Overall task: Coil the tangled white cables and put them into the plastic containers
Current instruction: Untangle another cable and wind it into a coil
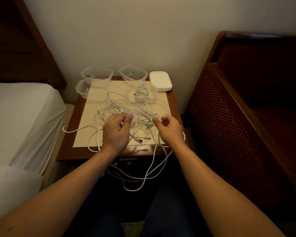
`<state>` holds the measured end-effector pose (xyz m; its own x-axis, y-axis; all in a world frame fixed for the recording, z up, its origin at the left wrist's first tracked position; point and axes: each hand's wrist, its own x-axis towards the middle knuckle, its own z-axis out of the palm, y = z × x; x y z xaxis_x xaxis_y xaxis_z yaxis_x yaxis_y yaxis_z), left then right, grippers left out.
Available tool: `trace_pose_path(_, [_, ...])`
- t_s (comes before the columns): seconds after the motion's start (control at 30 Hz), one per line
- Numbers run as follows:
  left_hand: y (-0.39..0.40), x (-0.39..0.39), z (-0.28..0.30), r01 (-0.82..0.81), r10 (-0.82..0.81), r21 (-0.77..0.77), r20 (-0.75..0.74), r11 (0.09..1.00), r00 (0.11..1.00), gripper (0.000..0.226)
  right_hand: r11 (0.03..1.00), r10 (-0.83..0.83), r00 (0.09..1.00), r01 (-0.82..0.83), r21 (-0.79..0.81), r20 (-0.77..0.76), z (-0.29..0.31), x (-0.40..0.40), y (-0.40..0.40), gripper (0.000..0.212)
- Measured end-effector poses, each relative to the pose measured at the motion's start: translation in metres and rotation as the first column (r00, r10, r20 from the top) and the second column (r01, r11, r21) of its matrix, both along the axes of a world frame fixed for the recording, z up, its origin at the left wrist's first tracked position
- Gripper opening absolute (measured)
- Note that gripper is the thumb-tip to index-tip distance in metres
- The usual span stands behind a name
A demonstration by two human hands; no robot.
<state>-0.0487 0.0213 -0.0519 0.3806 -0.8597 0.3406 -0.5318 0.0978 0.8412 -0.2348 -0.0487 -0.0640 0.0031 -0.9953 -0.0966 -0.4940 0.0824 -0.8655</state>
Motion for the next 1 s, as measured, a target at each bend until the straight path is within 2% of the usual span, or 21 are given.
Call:
trace_pose_path(0.1, [0.001,0.001,0.006,-0.012,0.018,0.026,-0.242,1.000,0.970,0.026,0.999,-0.018,1.000,0.017,-0.027,-0.017,-0.002,0.003,0.003,0.050])
trace_pose_path(0.27, [0.007,-0.002,0.023,-0.105,0.085,-0.019,-0.458,0.994,0.885,0.026,0.995,-0.022,0.995,0.013,-0.101,-0.094,-0.003,0.005,0.006,0.052])
trace_pose_path(0.37, [0.003,0.005,0.030,-0.184,0.139,-0.035,-0.522,0.982,0.842,0.028,0.994,-0.006,0.976,-0.019,-0.110,-0.218,-0.007,0.006,0.006,0.057])
trace_pose_path(0.47, [0.003,0.007,0.034,-0.175,0.119,-0.049,-0.551,0.983,0.826,0.028,0.992,-0.066,0.930,0.020,-0.127,-0.363,-0.004,0.009,0.008,0.066])
trace_pose_path(0.53, [0.004,0.008,0.033,-0.164,0.106,-0.052,-0.563,0.985,0.819,0.029,0.980,-0.109,0.900,0.026,-0.196,-0.423,-0.001,0.014,0.011,0.070])
trace_pose_path(0.6, [0.004,0.008,0.029,-0.147,0.094,-0.048,-0.573,0.988,0.814,0.029,0.959,-0.101,0.906,-0.022,-0.283,-0.411,0.001,0.019,0.014,0.066])
trace_pose_path(0.73, [0.007,0.004,0.022,-0.091,0.050,-0.049,-0.537,0.995,0.842,0.027,0.913,0.029,0.934,-0.170,-0.370,-0.357,0.006,0.026,0.024,0.060])
trace_pose_path(0.87, [0.013,0.003,0.025,-0.006,-0.040,-0.110,-0.417,0.994,0.908,0.033,0.938,0.161,0.906,-0.265,-0.226,-0.392,0.007,0.032,0.024,0.054])
trace_pose_path(1.0, [0.017,0.005,0.025,0.003,-0.060,-0.143,-0.395,0.990,0.917,0.032,0.957,0.187,0.893,-0.260,-0.128,-0.410,0.012,0.032,0.016,0.041])
